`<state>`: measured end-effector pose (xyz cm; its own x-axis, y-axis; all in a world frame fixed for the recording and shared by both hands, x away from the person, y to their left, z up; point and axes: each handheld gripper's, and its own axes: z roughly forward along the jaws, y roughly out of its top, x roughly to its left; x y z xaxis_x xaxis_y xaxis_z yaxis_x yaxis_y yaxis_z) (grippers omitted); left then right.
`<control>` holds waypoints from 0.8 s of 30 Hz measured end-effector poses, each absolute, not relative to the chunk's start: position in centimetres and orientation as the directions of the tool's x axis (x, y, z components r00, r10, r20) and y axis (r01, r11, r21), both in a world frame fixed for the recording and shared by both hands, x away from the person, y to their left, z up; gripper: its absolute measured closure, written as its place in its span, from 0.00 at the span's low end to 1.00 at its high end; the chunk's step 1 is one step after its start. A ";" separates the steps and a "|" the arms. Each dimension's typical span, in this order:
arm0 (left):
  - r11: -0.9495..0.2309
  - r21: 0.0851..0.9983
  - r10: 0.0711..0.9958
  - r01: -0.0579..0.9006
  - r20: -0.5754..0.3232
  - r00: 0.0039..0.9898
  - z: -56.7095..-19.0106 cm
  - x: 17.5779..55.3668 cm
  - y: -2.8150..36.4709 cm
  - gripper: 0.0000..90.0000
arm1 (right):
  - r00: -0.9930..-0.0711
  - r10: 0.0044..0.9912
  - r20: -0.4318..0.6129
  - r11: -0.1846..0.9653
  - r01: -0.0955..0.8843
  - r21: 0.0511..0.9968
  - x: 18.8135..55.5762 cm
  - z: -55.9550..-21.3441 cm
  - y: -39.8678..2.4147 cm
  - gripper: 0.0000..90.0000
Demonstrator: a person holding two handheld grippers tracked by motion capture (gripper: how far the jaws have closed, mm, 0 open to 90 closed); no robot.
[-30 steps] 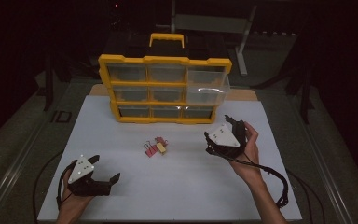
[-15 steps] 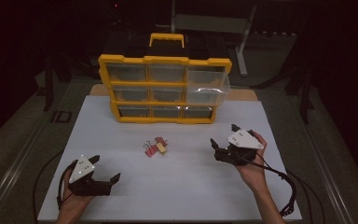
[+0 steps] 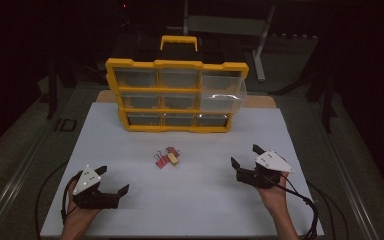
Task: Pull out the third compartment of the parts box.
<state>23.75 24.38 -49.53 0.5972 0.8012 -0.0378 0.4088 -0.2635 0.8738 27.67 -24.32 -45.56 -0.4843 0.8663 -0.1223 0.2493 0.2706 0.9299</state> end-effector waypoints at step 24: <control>-0.228 0.880 0.790 0.415 -0.082 0.608 -46.3 25.9 23.7 0.00 | -0.441 0.895 -0.070 0.212 0.282 0.936 25.6 -48.8 -27.1 0.17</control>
